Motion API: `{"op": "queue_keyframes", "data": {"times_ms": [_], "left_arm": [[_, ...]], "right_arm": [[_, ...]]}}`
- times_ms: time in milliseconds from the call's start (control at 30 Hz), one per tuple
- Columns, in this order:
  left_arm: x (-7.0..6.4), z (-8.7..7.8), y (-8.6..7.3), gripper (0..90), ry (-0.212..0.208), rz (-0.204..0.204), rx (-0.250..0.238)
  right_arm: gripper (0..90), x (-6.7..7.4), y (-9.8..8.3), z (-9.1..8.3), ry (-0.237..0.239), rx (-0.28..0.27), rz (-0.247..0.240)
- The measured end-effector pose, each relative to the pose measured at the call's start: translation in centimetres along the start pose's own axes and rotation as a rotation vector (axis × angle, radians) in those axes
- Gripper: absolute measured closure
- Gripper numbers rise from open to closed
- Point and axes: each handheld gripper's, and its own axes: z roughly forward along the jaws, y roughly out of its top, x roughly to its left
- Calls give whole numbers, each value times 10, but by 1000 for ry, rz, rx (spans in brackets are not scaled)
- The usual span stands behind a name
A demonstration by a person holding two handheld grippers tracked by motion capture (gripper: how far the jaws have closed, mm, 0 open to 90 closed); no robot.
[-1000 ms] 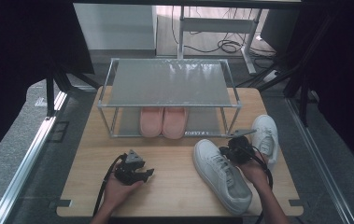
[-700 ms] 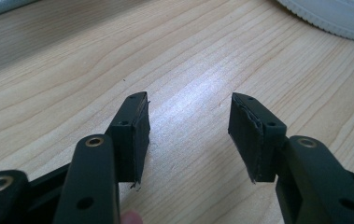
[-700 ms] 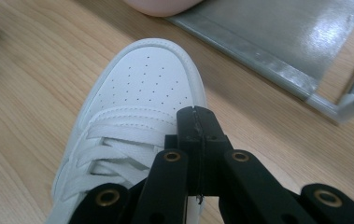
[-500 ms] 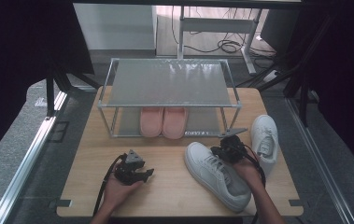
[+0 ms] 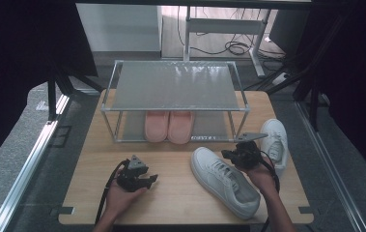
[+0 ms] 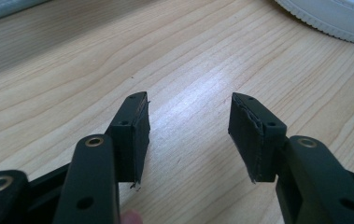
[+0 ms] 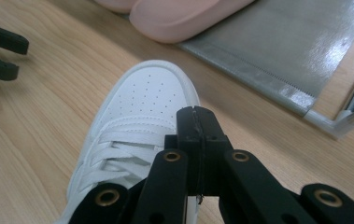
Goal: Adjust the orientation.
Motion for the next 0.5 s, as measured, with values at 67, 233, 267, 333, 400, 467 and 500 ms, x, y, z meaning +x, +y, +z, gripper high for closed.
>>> {"op": "queue_keyframes", "data": {"times_ms": [67, 233, 267, 333, 400, 467, 500], "left_arm": [[1, -1, 0, 490, 4, -5, -5], [2, -2, 0, 491, 7, -17, -7], [3, -2, 0, 490, 8, -18, -7], [3, -3, 0, 490, 10, -25, -13], [5, -3, 0, 490, 10, -25, -12], [6, -3, 0, 491, 6, -30, -14], [6, -3, 0, 491, -2, -34, -15]], "right_arm": [[900, -1, -2, -5, 11, -15, 3], [900, 1, -8, -13, 24, -48, -3], [900, 1, -9, -15, 25, -54, -2], [900, 1, -13, -19, 30, -64, 1], [900, 2, -17, -23, 33, -75, 4], [900, 3, -21, -27, 41, -90, 9], [900, 3, -23, -29, 40, -95, 11]]}}
